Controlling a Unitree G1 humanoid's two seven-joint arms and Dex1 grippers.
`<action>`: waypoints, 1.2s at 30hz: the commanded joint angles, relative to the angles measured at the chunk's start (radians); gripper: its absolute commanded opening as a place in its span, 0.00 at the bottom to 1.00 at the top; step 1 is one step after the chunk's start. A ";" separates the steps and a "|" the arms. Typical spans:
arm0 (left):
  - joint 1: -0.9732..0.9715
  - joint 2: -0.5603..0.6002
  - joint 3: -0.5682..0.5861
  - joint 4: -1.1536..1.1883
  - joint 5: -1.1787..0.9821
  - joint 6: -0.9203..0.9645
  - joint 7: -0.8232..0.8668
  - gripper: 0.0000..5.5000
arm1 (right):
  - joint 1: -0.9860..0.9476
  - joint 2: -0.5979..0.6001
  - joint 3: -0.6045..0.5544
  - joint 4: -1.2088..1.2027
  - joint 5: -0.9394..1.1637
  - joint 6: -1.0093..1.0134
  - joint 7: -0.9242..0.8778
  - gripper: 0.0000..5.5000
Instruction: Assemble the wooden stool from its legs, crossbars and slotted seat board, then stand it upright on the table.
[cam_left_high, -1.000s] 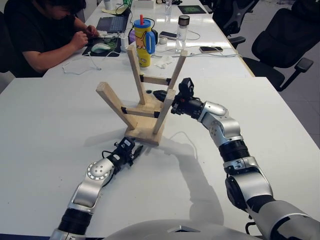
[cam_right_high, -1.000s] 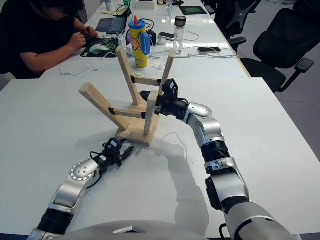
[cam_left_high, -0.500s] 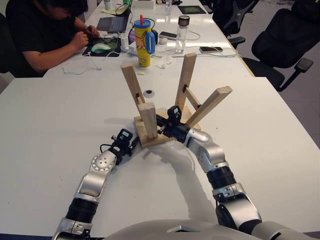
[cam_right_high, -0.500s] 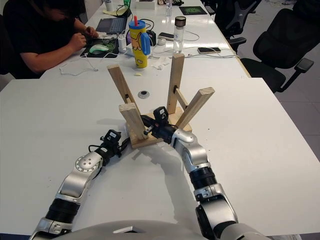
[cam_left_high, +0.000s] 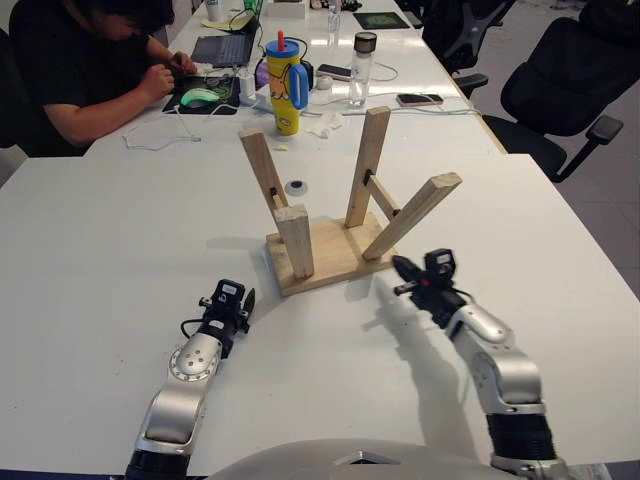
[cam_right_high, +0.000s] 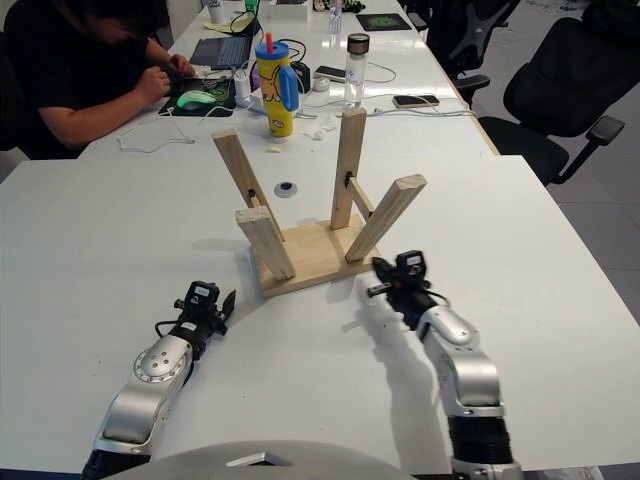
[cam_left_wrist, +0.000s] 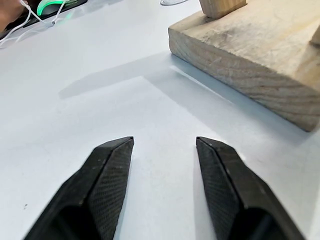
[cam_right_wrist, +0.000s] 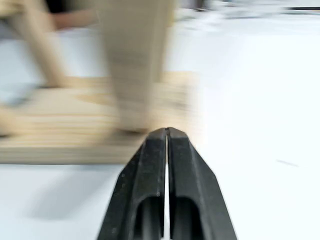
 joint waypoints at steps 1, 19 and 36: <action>-0.020 -0.032 -0.015 0.039 -0.013 0.039 -0.007 0.34 | -0.171 -0.020 0.014 0.255 -0.059 -0.060 -0.014 0.00; -0.073 0.040 -0.128 0.054 0.028 0.200 -0.097 0.09 | -0.178 -0.026 0.126 0.362 -0.123 -0.021 0.088 0.00; -0.079 0.028 -0.103 0.077 0.009 0.159 -0.105 0.43 | -0.164 -0.036 0.139 0.359 -0.128 0.003 0.084 0.00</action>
